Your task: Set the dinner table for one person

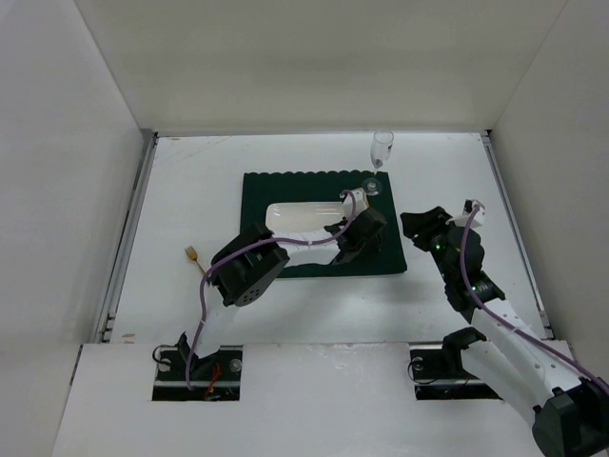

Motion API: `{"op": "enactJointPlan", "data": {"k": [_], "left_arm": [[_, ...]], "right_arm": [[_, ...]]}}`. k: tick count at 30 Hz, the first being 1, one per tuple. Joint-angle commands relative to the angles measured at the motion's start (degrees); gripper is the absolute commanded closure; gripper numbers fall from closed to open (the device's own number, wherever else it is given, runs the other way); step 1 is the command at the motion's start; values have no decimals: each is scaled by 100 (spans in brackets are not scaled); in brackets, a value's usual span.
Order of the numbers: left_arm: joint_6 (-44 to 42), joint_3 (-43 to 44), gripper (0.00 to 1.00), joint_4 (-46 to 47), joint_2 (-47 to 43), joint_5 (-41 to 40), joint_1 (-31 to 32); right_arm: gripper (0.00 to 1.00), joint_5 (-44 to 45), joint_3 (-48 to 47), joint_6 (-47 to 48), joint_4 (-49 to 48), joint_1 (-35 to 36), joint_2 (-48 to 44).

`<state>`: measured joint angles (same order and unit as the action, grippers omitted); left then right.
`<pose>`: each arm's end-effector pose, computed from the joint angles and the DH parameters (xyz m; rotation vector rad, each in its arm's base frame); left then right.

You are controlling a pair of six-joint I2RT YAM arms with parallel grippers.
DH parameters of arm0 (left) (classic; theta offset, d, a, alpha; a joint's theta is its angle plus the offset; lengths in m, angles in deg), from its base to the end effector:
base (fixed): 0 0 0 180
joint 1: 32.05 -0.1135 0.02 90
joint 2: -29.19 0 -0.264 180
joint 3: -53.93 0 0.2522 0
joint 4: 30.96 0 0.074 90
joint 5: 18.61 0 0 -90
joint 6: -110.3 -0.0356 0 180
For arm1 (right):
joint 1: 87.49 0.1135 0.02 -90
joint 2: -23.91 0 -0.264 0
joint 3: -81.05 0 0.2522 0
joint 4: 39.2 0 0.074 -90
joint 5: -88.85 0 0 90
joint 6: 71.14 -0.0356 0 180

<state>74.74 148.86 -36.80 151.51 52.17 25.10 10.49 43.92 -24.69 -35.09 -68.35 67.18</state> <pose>0.2676 -0.3928 0.1616 -0.1499 2.2140 -0.7772 0.1777 0.0541 0.2481 0.5247 1.7085 0.6188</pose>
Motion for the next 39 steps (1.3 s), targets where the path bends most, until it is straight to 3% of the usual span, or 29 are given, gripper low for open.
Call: {"op": "enactJointPlan", "data": {"k": [1,7,11,17,19,22,26,28,32,39], "left_arm": [[32,215,66,-1,-156,-29,11],[-125,-127,63,86,-840,-38,82],[-450,-994,63,525,-1911,-213,134],[-741,-2883,72,212,-4089,-1266,-120],[-654,-3534,77,-507,-5003,-1644,-391],[-313,-4159,79,-2113,-6233,-2102,-822],[434,-4749,77,-4171,-7448,-2279,-1603],[594,-5013,72,-4683,-7705,-2104,-2034],[560,-5435,72,-4547,-7794,-1533,-2729],[454,-5769,69,-3852,-7363,-1330,-3275]], "right_arm": [[44,-56,17,-31,-327,-11,-11],[45,-48,35,-31,-327,-11,-99],[46,-21,44,-31,-327,-11,-117],[77,-100,-44,22,-353,59,120],[79,-144,-97,31,-362,129,278],[78,-162,-106,31,-459,191,445],[60,-188,-167,101,-529,349,639],[55,-249,-211,110,-538,367,718],[52,-320,-255,198,-547,490,745],[51,-329,-308,250,-538,578,850]]}}
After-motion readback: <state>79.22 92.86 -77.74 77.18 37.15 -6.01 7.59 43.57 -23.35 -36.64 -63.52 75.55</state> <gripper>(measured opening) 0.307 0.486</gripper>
